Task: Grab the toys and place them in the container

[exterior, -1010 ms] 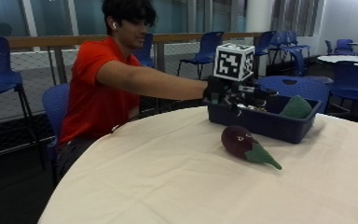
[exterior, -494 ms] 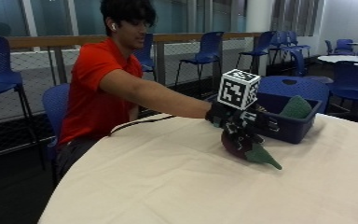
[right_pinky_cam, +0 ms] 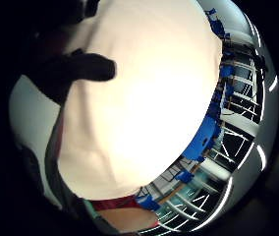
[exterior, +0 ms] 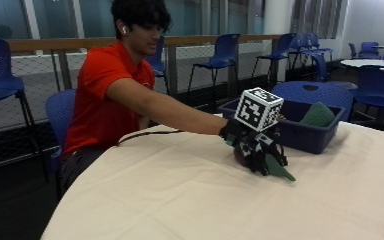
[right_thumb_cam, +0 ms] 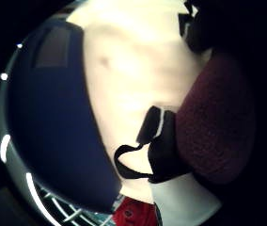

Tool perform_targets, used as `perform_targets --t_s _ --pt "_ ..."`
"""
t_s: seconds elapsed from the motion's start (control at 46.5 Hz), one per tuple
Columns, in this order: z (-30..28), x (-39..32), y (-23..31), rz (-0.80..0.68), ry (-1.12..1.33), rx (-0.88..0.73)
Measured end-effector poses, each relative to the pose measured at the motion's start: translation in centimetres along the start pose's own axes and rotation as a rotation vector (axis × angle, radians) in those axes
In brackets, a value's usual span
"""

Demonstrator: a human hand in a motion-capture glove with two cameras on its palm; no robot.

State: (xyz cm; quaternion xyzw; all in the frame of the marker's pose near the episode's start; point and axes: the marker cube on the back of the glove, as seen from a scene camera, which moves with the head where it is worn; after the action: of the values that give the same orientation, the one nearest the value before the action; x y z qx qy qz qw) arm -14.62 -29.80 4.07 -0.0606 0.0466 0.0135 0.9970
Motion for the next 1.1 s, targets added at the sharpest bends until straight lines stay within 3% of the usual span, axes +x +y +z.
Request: perform_targets --t_s 0.344,0.623,0.774,0.924,1.01,1.096 --pt "-3.1 0.2 1.7 -0.055 -0.07 0.15" --pt "-12.4 0.2 6.6 -0.107 -0.09 0.271" --pt "-16.1 -3.9 9.3 -0.189 -0.085 0.325" --pt "-17.4 -9.7 11.4 -0.461 -0.029 0.341" --pt "-18.2 -14.1 11.9 -0.352 -0.127 0.319" --pt "-18.3 -16.7 12.1 -0.359 -0.075 0.332"
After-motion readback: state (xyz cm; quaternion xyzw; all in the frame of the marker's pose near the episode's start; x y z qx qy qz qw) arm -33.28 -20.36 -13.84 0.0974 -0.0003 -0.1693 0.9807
